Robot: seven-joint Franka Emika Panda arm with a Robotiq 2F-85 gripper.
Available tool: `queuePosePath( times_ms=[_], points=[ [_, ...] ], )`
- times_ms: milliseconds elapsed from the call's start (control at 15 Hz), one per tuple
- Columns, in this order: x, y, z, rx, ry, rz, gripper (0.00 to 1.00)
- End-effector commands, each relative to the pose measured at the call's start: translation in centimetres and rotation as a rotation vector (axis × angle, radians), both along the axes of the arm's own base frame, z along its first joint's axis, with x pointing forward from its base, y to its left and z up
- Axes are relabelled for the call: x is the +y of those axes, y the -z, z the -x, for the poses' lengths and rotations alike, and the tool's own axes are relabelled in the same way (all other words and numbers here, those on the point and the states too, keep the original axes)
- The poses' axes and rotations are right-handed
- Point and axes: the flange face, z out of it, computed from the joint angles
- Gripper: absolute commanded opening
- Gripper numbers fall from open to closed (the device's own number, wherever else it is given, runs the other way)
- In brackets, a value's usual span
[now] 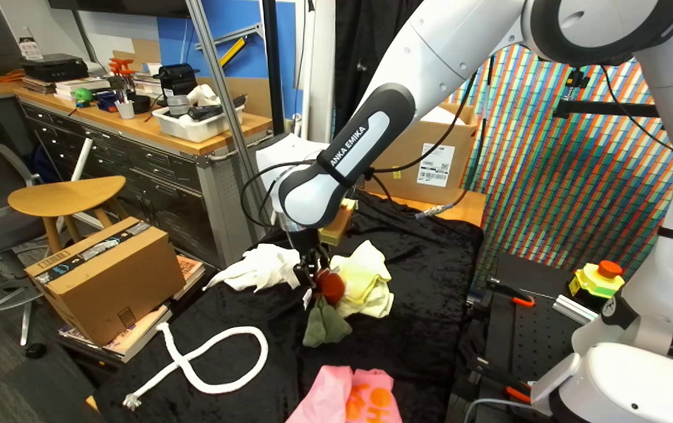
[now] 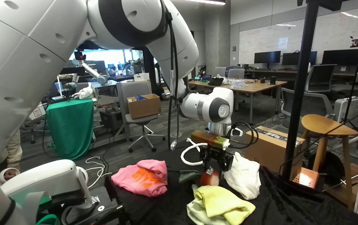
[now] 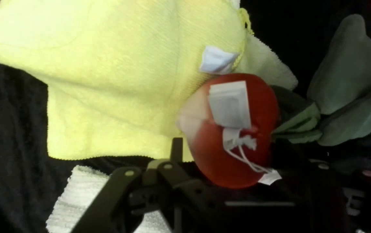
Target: Pile all the objects on the table
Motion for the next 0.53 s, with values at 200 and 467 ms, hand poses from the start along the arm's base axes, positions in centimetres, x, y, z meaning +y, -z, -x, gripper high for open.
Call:
queuePosePath(
  times_ms=[200,467],
  points=[
    [-1.0,-5.9,-1.6,-0.088,-0.022,0.02,1.0],
    [-1.0,-7.3,-2.9,-0.132,-0.015,0.037,1.0]
  ],
)
